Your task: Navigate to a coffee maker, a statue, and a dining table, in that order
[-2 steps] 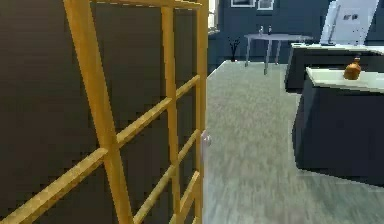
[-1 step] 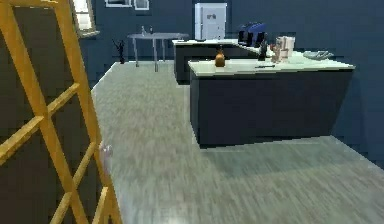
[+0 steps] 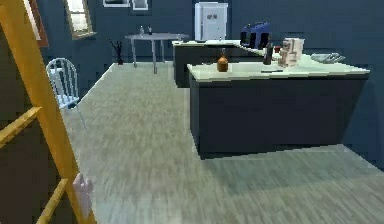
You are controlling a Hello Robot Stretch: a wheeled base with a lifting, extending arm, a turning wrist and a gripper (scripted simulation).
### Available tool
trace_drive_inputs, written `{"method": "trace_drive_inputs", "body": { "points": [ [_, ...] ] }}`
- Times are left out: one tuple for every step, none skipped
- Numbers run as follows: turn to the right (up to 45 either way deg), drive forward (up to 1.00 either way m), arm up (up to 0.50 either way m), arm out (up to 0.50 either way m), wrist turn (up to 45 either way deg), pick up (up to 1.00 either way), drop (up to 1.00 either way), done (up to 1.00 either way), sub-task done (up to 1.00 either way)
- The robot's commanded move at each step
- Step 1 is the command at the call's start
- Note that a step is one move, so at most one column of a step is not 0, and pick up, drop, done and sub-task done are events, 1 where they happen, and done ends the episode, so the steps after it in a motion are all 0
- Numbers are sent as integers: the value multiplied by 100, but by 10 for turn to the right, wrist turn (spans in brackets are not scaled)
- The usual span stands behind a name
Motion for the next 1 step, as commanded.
{"method": "trace_drive_inputs", "body": {
  "points": [
    [270,0,0,0,0,0,0,0,0]
  ]
}}
